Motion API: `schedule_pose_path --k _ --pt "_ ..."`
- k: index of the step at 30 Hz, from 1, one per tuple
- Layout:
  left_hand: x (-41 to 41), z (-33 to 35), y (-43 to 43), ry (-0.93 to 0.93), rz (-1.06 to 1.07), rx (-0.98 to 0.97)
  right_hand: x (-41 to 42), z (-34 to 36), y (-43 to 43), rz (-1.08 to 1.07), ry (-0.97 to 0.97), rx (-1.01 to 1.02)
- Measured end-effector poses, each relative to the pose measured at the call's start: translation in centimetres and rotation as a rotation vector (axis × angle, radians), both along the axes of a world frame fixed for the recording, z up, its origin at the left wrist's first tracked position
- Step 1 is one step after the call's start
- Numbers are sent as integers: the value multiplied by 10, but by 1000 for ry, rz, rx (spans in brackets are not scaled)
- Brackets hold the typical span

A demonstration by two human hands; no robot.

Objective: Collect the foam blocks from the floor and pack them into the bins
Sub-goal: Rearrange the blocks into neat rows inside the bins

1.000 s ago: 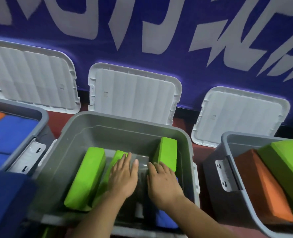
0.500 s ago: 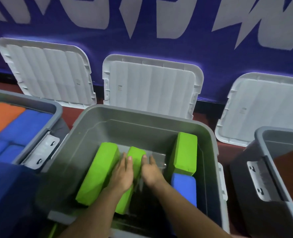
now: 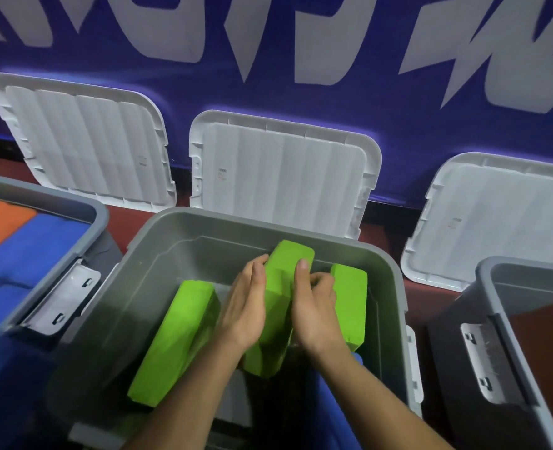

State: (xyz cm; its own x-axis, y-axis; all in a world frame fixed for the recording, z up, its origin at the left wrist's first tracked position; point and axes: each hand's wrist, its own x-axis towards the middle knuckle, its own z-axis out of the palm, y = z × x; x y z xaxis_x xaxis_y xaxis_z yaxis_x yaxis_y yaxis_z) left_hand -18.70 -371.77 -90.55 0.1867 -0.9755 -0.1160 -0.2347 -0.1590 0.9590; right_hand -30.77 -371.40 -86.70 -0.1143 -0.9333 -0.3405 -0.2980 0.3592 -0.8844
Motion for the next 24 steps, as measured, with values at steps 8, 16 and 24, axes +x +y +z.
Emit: schedule_pose_path --k 8,16,24 --pt "-50 -12 -16 -8 -128 29 -44 -19 -5 299 798 -122" --pt "-66 -68 -16 -6 -137 75 -56 -56 -4 496 961 -42" --pt "-65 -72 -14 -6 -110 81 -58 -65 2 518 996 -112"
